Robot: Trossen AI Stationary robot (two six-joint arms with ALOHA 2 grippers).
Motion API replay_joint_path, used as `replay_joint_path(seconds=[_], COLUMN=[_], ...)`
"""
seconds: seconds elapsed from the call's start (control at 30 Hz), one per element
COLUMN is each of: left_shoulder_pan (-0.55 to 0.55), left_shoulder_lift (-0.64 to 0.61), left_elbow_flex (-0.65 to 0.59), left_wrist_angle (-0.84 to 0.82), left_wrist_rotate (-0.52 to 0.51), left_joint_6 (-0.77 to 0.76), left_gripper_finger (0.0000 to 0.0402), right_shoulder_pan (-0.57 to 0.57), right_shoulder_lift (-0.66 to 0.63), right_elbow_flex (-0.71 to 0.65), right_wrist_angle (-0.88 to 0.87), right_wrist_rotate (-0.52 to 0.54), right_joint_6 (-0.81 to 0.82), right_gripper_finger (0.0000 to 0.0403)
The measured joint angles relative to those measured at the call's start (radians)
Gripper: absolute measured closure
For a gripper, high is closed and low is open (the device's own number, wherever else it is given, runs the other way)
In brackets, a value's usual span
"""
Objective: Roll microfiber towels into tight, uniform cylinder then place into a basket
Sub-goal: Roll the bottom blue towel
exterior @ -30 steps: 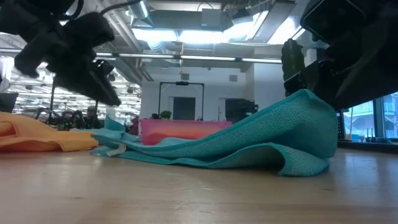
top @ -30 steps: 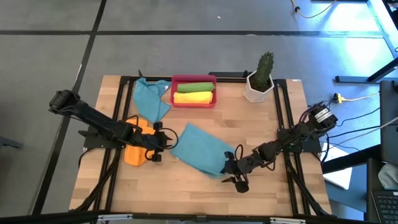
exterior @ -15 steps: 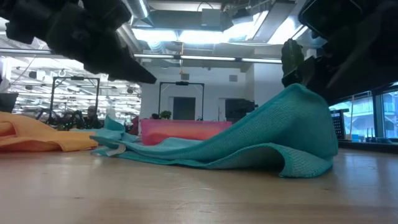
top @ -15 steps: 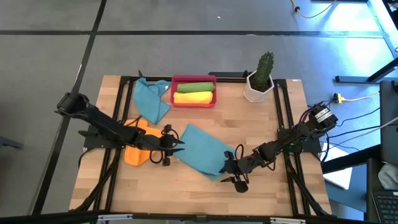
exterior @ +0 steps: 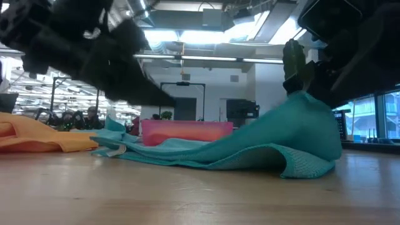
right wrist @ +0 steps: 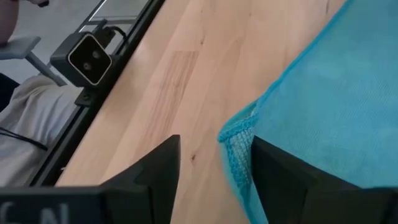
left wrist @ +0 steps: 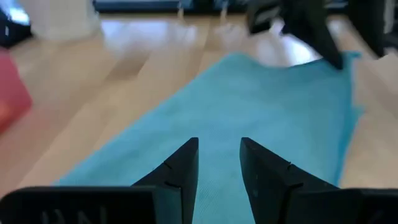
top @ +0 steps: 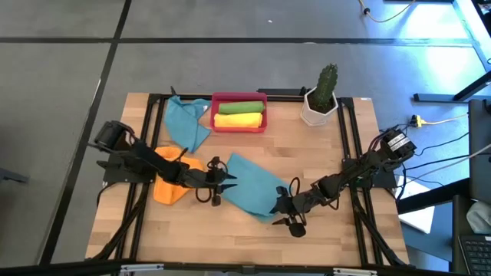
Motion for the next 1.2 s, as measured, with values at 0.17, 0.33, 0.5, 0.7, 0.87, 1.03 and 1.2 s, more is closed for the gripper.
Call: replay_joint_path(seconds=[0.17,0.33,0.5,0.7,0.87,1.03,1.2], left_shoulder_pan=[0.036,0.048,0.049,0.057,0.074,0.077,0.077], left_shoulder_lift=[0.053,0.054,0.054,0.054,0.054,0.054,0.054], left_elbow_flex=[0.000,0.000,0.000,0.000,0.000,0.000,0.000], left_wrist_angle=[0.000,-0.002,-0.017,-0.030,-0.044,-0.065,-0.085], left_wrist_rotate=[0.004,0.026,0.014,-0.010,-0.011,-0.011,-0.011], left_joint_6=[-0.055,-0.057,-0.057,-0.059,-0.105,-0.110,-0.111], left_gripper_finger=[0.0295,0.0295,0.0295,0.0295,0.0295,0.0295,0.0295], right_shoulder_pan=[-0.001,0.000,0.017,0.083,0.105,0.099,0.097], right_shoulder_lift=[0.003,0.003,0.003,0.016,0.093,0.173,0.249], right_elbow_flex=[0.000,0.006,0.055,0.139,0.233,0.376,0.509], right_wrist_angle=[-0.008,-0.007,-0.013,-0.015,-0.109,-0.371,-0.516], right_wrist_rotate=[0.000,0.000,-0.057,-0.048,0.052,0.183,0.195], right_joint_6=[0.007,-0.019,-0.019,-0.049,-0.096,-0.108,-0.161], right_gripper_finger=[0.0150,0.0098,0.0094,0.0111,0.0133,0.0180,0.0269])
